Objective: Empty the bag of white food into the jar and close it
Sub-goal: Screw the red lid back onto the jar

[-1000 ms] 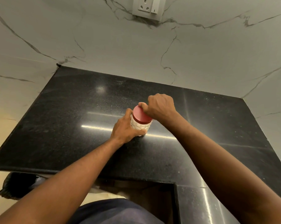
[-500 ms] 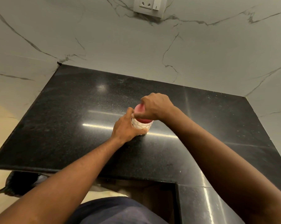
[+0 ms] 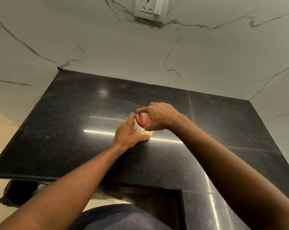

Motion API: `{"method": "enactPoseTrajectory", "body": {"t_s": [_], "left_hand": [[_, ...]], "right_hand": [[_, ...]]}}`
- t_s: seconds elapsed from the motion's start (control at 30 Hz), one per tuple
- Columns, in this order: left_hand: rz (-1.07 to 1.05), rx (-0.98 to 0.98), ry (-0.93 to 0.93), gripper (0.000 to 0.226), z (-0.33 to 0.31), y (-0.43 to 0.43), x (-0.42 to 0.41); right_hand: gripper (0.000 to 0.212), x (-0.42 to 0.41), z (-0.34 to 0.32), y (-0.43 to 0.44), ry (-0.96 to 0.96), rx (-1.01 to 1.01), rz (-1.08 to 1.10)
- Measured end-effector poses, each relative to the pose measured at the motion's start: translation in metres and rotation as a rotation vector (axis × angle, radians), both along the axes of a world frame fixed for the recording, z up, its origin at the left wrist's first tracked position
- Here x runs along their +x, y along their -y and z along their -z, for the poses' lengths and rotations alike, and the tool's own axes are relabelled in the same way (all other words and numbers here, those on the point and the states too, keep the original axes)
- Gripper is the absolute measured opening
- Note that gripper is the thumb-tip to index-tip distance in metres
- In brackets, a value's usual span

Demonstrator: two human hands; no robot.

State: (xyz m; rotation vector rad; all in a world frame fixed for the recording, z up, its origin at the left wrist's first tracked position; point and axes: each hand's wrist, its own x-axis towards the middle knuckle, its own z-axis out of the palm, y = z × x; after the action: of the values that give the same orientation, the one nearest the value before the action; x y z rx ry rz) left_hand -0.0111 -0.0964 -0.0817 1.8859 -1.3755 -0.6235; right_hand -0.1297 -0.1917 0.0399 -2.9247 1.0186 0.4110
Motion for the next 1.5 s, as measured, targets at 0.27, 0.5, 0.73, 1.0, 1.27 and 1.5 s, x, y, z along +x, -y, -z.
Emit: {"method": "enactPoseTrajectory", "body": {"t_s": [0.27, 0.5, 0.73, 1.0, 1.27, 1.5], "left_hand": [[0.01, 0.006, 0.0, 0.085, -0.002, -0.001, 0.0], [0.007, 0.001, 0.002, 0.098, -0.003, 0.0, -0.001], [-0.017, 0.033, 0.022, 0.084, -0.005, 0.0, -0.002], [0.005, 0.031, 0.041, 0.095, -0.008, 0.0, -0.001], [-0.002, 0.014, 0.066, 0.087, -0.005, 0.001, -0.001], [-0.001, 0.047, 0.031, 0.085, -0.002, 0.002, 0.001]], "right_hand": [[0.082, 0.015, 0.018, 0.005, 0.017, -0.258, 0.383], [0.086, -0.002, 0.005, 0.002, 0.006, 0.273, 0.061], [0.078, 0.006, 0.014, 0.002, 0.12, -0.091, 0.184], [0.082, 0.006, 0.013, 0.006, 0.088, -0.085, 0.26], [0.074, 0.001, 0.011, 0.008, 0.126, 0.092, 0.1], [0.086, 0.014, 0.026, -0.002, 0.068, -0.243, 0.317]]}}
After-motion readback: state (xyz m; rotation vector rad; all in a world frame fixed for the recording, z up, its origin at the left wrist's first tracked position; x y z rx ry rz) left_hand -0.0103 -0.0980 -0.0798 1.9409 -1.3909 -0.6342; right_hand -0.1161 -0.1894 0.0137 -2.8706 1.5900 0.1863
